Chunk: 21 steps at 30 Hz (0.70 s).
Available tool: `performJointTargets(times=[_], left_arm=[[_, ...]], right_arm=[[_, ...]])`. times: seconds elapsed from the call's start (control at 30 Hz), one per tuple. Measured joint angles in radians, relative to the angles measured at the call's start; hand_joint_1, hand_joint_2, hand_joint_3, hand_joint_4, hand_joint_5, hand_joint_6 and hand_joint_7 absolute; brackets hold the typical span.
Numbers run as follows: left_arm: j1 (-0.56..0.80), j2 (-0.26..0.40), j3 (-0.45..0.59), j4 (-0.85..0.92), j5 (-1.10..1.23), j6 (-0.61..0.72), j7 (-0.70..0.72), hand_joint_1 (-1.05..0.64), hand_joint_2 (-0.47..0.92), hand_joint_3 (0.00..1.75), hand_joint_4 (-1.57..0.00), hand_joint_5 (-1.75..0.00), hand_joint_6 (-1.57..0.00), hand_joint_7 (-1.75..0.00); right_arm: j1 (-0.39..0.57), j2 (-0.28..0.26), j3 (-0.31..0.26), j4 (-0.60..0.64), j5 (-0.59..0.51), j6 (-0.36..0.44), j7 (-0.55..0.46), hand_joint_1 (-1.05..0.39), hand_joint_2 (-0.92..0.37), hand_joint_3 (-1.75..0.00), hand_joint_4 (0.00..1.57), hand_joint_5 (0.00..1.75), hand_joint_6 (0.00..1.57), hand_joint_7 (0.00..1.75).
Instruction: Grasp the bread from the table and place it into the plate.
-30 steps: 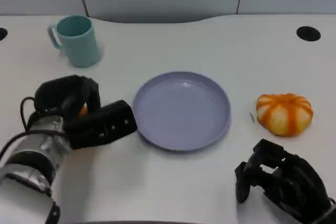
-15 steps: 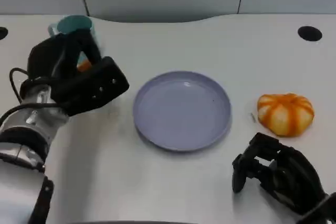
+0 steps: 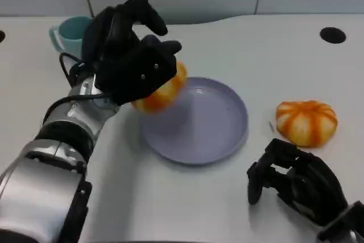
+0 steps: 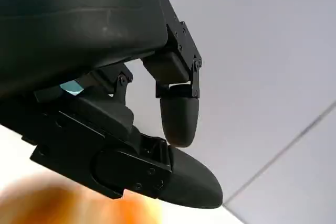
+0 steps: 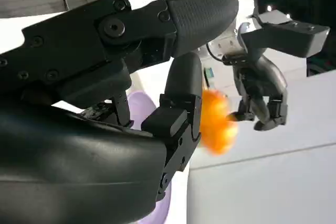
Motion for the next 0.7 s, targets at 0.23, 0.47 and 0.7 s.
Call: performJointTargets(times=[0.23,0.47,0.7], left_arm=[[-0.012,-0.126,-0.041,0.0,0.008,-0.028,-0.009,-1.05,0.92,0.15,-0.99,-1.04,-0.93,-0.87],[-0.012,-0.152,-0.077,0.0,0.035,-0.031,-0.009,-1.05,0.92,0.2,-1.0,-1.08,-0.92,-0.89],[-0.009,-0.148,-0.047,0.0,-0.008,-0.012,-0.07,-1.05,0.92,0.33,-0.33,-1.34,-0.25,-1.15]], right_arm=[[0.023,0.034,0.011,-0.055,-0.003,-0.016,0.002,-0.71,-0.92,-0.22,0.69,1.57,0.69,1.11],[0.041,0.039,0.014,-0.092,-0.002,-0.038,0.016,-0.75,-0.92,-0.28,0.68,1.69,0.6,1.23],[0.067,0.064,0.027,-0.143,-0.005,-0.072,-0.031,-0.76,-0.92,-0.29,0.66,1.74,0.56,1.31]])
